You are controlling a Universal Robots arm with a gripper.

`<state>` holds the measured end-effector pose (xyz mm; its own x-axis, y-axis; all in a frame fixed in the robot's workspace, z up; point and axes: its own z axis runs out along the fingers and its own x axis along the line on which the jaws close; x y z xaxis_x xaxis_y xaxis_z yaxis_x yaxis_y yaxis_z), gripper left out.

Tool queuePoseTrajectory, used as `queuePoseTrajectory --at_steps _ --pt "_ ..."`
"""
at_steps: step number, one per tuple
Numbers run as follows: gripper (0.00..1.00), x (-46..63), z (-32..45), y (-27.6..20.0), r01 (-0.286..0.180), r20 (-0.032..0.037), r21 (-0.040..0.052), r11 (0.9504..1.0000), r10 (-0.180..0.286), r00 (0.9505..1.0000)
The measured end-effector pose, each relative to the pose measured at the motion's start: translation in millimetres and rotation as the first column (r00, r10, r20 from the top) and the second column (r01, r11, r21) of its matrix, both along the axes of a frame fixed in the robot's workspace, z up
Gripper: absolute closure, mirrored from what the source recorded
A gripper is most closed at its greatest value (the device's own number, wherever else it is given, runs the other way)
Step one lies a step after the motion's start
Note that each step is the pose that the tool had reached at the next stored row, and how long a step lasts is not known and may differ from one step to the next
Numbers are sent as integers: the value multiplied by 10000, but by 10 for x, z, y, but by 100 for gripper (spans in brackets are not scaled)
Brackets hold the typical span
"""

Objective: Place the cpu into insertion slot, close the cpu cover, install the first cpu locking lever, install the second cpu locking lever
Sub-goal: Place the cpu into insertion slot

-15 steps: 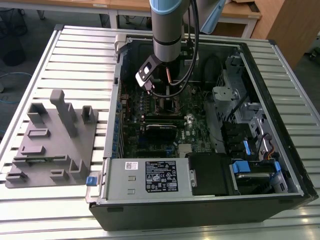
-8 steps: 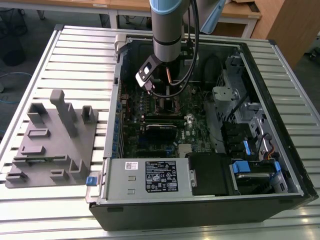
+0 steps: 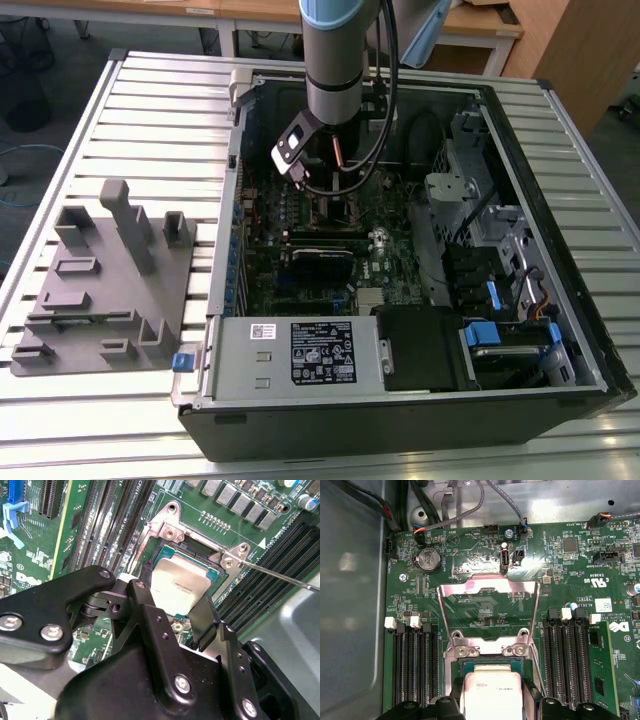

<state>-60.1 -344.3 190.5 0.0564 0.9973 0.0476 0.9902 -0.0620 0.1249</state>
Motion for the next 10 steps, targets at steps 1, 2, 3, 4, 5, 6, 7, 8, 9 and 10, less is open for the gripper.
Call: queuePoseTrajectory --at_steps 1,2,3,4,5,6,7,8,9,10 --pt "46 0 -1 0 -1 1 2 10000 1 10000" --pt "46 0 -2 0 0 2 4 10000 0 10000" --pt "46 0 -2 0 0 2 4 10000 0 10000" --pt "46 0 -2 0 0 2 4 10000 0 10000" --pt "46 0 -2 0 0 2 4 10000 0 10000" --pt "46 0 -2 0 0 2 4 10000 0 10000" --pt "46 0 -2 0 0 2 3 10000 0 10000" --pt "46 0 -2 0 0 2 3 10000 0 10000" --pt "46 0 -2 0 0 3 4 10000 0 10000" --pt "46 0 -3 0 0 3 4 10000 0 10000"
